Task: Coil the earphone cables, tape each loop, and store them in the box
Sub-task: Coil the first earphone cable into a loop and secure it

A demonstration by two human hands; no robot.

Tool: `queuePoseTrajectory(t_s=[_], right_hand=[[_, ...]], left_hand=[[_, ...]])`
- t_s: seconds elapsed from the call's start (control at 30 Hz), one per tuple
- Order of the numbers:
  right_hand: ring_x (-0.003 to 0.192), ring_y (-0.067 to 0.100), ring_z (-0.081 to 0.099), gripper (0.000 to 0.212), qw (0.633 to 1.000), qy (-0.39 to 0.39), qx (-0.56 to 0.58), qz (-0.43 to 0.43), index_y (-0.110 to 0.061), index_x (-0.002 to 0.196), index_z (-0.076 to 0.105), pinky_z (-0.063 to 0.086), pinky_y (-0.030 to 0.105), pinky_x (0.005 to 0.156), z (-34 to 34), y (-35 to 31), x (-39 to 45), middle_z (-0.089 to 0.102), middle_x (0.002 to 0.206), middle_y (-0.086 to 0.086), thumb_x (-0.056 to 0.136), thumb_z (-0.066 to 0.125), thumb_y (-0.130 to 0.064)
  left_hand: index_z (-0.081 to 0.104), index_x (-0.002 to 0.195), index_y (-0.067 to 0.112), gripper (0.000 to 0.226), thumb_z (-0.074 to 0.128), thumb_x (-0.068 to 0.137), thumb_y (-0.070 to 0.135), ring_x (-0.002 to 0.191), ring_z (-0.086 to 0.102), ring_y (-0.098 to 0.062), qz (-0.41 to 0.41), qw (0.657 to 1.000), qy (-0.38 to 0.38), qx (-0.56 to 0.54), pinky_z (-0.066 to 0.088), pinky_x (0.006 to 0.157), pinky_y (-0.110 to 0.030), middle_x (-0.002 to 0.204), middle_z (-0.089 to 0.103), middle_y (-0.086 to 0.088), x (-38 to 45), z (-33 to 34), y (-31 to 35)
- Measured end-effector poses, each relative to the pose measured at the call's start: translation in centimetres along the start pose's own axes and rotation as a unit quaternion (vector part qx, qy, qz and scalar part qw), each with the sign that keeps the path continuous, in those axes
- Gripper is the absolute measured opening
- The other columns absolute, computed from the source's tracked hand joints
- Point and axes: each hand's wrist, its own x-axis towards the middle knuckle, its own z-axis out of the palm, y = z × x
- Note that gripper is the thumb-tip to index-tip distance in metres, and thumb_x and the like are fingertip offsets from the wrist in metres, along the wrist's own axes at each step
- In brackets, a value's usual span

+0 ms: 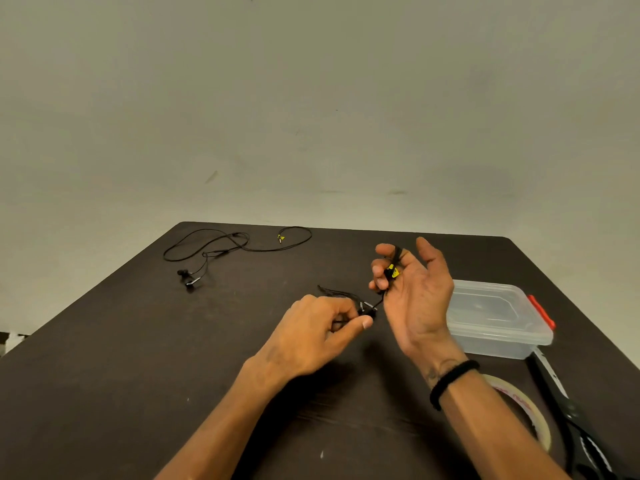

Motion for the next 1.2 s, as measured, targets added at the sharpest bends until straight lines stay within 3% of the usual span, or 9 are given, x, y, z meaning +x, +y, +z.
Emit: queuePoseTrajectory(t_s=[0.23, 0.43, 0.57, 0.67, 0.73, 0.87, 1.0, 1.07, 1.2], right_hand=[[0.079, 0.02, 0.046, 0.076, 0.966, -0.049, -0.251, -0.02, -0.012, 0.109, 0.068, 0.041, 0.044, 0.081, 1.1, 1.3, -1.2, 0.055, 0.083, 0.005, 0.09, 0.038, -0.08], [0.098, 0.036, 0.062, 0.071, 0.923, -0.09, -0.372, -0.05, -0.026, 0.104, 0.065, 0.047, 0.062, 0.096, 1.4, 2.2, -1.8, 0.065, 0.101, 0.018, 0.092, 0.031, -0.087], [0.1, 0.024, 0.065, 0.071, 0.905, -0.094, -0.411, -0.053, -0.023, 0.104, 0.062, 0.049, 0.057, 0.098, 1.1, 2.0, -1.9, 0.069, 0.102, 0.0, 0.094, 0.028, -0.085], [0.086, 0.012, 0.06, 0.077, 0.895, -0.109, -0.428, -0.063, -0.018, 0.1, 0.06, 0.052, 0.041, 0.086, 1.3, 1.8, -2.1, 0.065, 0.093, 0.001, 0.092, 0.025, -0.086], [0.077, 0.02, 0.053, 0.085, 0.889, -0.118, -0.437, -0.074, -0.011, 0.097, 0.057, 0.048, 0.036, 0.074, 1.5, 1.7, -2.4, 0.059, 0.089, 0.012, 0.089, 0.024, -0.089], [0.076, 0.032, 0.05, 0.075, 0.874, -0.137, -0.46, -0.079, -0.014, 0.092, 0.053, 0.046, 0.046, 0.072, 1.7, 1.8, -2.7, 0.053, 0.085, 0.021, 0.095, 0.023, -0.083], [0.069, 0.003, 0.051, 0.053, 0.871, -0.128, -0.469, -0.07, -0.037, 0.086, 0.059, 0.043, 0.026, 0.069, 1.6, 1.9, -2.7, 0.057, 0.075, -0.007, 0.104, 0.022, -0.07], [0.069, 0.0, 0.052, 0.053, 0.875, -0.121, -0.467, -0.054, -0.043, 0.081, 0.06, 0.041, 0.018, 0.07, 1.7, 1.7, -2.7, 0.057, 0.071, -0.024, 0.106, 0.02, -0.066], [0.065, 0.009, 0.051, 0.081, 0.882, -0.13, -0.452, -0.023, -0.018, 0.08, 0.067, 0.043, 0.035, 0.073, 1.6, 1.7, -2.3, 0.055, 0.063, -0.011, 0.101, 0.014, -0.076]], left_hand=[[0.066, 0.079, 0.027, 0.028, 0.065, 0.099, 0.047, 0.048, 0.045, -0.012, 0.039, 0.989, 0.125, -0.073, 0.039, 0.05, -0.032, 0.055, 0.053, 0.0, 0.1, -1.6, 0.0], [0.06, 0.081, 0.05, 0.024, 0.069, 0.1, 0.038, 0.05, 0.055, -0.008, 0.07, 0.983, 0.164, -0.051, 0.042, 0.053, -0.023, 0.061, 0.059, 0.021, 0.0, -2.2, 0.6], [0.067, 0.088, 0.037, 0.016, 0.064, 0.102, 0.046, 0.049, 0.053, -0.018, 0.08, 0.98, 0.17, -0.06, 0.046, 0.049, -0.039, 0.057, 0.057, 0.005, 0.0, -1.9, 0.1], [0.071, 0.089, 0.029, 0.022, 0.063, 0.102, 0.044, 0.047, 0.05, -0.016, 0.075, 0.978, 0.185, -0.065, 0.041, 0.046, -0.031, 0.056, 0.055, 0.005, 0.1, -1.9, -0.1], [0.071, 0.087, 0.025, 0.024, 0.063, 0.102, 0.042, 0.046, 0.049, -0.014, 0.064, 0.975, 0.203, -0.072, 0.037, 0.047, -0.024, 0.056, 0.055, 0.008, 0.1, -1.9, -0.3], [0.072, 0.085, 0.021, 0.021, 0.067, 0.1, 0.035, 0.044, 0.044, -0.009, 0.032, 0.966, 0.23, -0.113, 0.036, 0.046, -0.023, 0.054, 0.054, 0.01, 0.2, -2.1, -0.5], [0.073, 0.086, 0.023, 0.019, 0.069, 0.099, 0.035, 0.046, 0.042, -0.009, 0.015, 0.964, 0.239, -0.117, 0.036, 0.046, -0.027, 0.054, 0.053, 0.006, 0.2, -2.2, -0.7], [0.072, 0.085, 0.023, 0.018, 0.069, 0.099, 0.035, 0.046, 0.043, -0.01, 0.013, 0.963, 0.245, -0.114, 0.037, 0.046, -0.026, 0.054, 0.053, 0.006, 0.2, -2.2, -0.7], [0.071, 0.083, 0.022, 0.022, 0.069, 0.098, 0.038, 0.048, 0.043, -0.013, -0.008, 0.957, 0.263, -0.122, 0.037, 0.047, -0.03, 0.056, 0.053, -0.001, 0.3, -2.4, -1.1]])
